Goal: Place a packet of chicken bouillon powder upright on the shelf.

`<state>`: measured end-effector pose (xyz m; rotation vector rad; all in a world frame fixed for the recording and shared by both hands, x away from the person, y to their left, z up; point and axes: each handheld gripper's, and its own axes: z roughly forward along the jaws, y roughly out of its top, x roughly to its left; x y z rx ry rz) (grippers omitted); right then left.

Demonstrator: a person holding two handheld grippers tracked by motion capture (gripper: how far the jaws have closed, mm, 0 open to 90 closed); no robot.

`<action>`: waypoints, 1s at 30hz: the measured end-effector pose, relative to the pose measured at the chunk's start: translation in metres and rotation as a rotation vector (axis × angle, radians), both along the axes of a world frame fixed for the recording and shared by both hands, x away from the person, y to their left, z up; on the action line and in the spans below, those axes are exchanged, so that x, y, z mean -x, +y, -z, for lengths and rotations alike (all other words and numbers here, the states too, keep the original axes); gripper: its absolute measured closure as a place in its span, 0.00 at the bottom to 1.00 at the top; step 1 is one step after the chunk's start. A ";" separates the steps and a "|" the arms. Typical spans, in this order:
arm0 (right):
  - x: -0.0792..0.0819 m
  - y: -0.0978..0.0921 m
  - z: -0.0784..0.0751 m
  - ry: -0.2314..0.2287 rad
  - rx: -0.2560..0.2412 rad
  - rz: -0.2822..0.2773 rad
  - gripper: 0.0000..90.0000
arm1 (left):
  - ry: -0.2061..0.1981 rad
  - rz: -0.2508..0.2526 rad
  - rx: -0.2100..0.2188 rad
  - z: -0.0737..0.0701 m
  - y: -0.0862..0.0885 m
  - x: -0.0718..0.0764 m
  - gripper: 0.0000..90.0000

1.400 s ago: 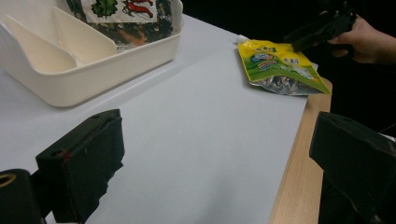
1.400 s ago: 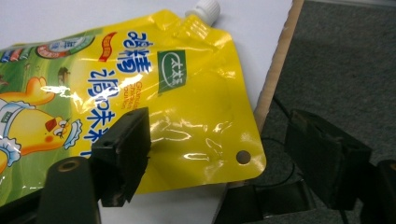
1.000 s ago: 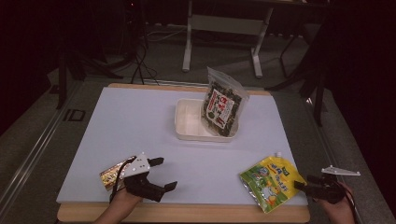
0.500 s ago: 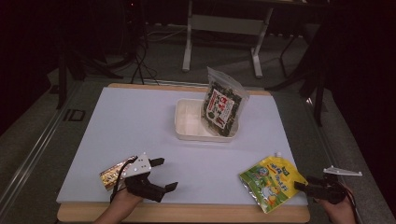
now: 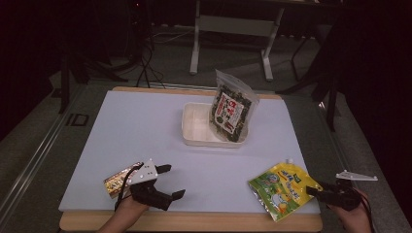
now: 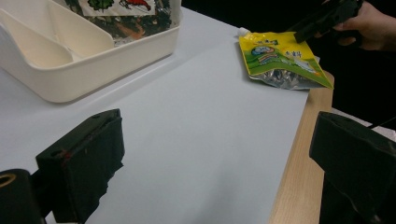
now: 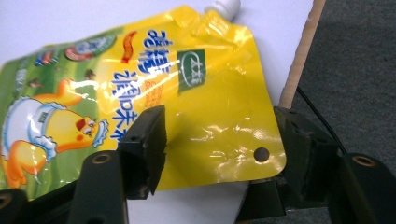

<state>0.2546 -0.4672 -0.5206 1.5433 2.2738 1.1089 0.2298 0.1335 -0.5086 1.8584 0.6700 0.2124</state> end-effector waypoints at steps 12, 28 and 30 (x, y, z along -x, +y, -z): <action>-0.009 0.012 -0.006 0.057 -0.071 -0.053 0.79 | 0.004 0.003 -0.004 0.000 0.000 0.000 0.04; -0.013 0.042 -0.033 0.007 0.008 0.001 1.00 | 0.006 -0.005 0.008 0.001 0.001 -0.001 0.04; -0.013 0.048 -0.043 -0.025 0.010 -0.013 1.00 | 0.005 -0.006 0.007 0.001 0.001 -0.001 0.04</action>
